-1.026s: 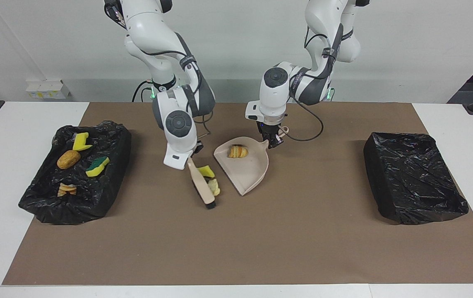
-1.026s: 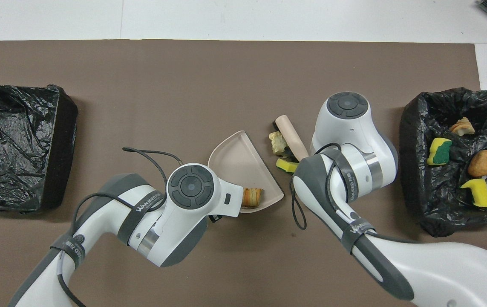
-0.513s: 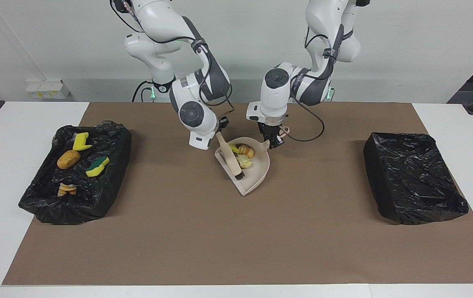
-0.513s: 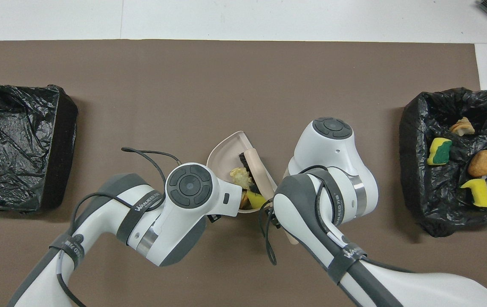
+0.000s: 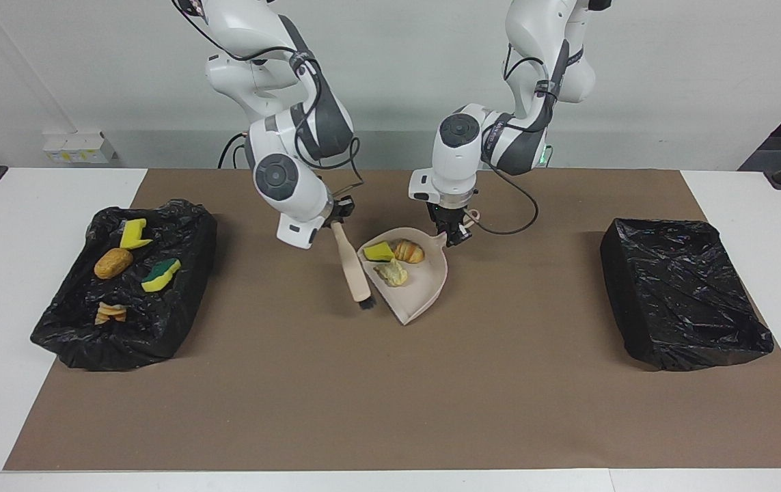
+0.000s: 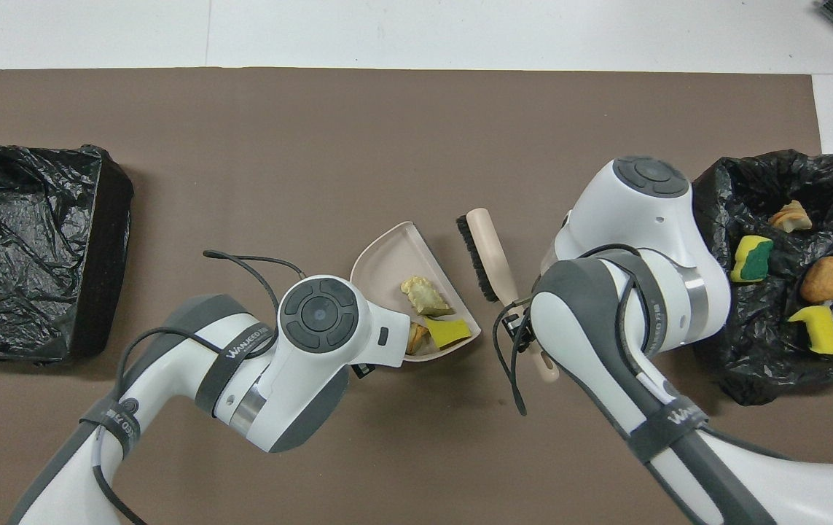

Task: Sweep and dump trash in bin
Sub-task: 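Carry the loaded dustpan to the bin nearest the left gripper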

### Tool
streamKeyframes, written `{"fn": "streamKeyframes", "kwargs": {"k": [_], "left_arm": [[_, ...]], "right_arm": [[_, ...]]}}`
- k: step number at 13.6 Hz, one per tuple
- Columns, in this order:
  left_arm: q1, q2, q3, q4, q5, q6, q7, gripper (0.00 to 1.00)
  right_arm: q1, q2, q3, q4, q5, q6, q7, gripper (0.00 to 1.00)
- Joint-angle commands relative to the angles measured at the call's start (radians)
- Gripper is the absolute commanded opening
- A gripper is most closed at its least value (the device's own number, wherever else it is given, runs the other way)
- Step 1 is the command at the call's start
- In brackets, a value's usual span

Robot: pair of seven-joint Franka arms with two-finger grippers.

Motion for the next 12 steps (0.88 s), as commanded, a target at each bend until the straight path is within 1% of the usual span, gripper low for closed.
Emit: {"fn": "streamKeyframes", "kwargs": {"k": [1, 2, 4, 6, 8, 9, 10, 12], "left_arm": [[0.010, -0.019, 0.001, -0.023, -0.013, 0.011, 0.021, 0.00], [0.016, -0.019, 0.001, -0.022, -0.013, 0.009, 0.045, 0.00], [0.022, -0.016, 0.005, -0.013, -0.012, -0.004, 0.117, 0.00], [0.079, -0.034, 0.008, 0.003, -0.007, -0.015, 0.188, 0.00], [0.106, -0.074, 0.011, 0.019, 0.001, -0.096, 0.244, 0.00], [0.149, -0.093, 0.014, 0.023, 0.005, -0.127, 0.264, 0.00], [0.186, -0.111, 0.014, 0.023, 0.011, -0.130, 0.296, 0.00], [0.269, -0.160, 0.016, 0.023, 0.039, -0.136, 0.417, 0.00]], "right_arm": [[-0.011, -0.034, 0.009, 0.004, -0.027, -0.039, 0.010, 0.00], [-0.010, -0.040, 0.009, 0.000, -0.035, -0.045, 0.017, 0.00], [0.001, -0.070, 0.011, -0.049, -0.050, -0.034, 0.058, 0.00], [0.024, -0.122, 0.014, -0.129, -0.050, -0.016, 0.165, 0.00], [0.083, -0.180, 0.012, -0.227, -0.053, 0.054, 0.297, 0.00], [0.108, -0.209, 0.012, -0.273, -0.053, 0.090, 0.346, 0.00], [0.134, -0.229, 0.014, -0.302, -0.052, 0.123, 0.395, 0.00], [0.208, -0.232, 0.015, -0.313, -0.052, 0.151, 0.502, 0.00]]}}
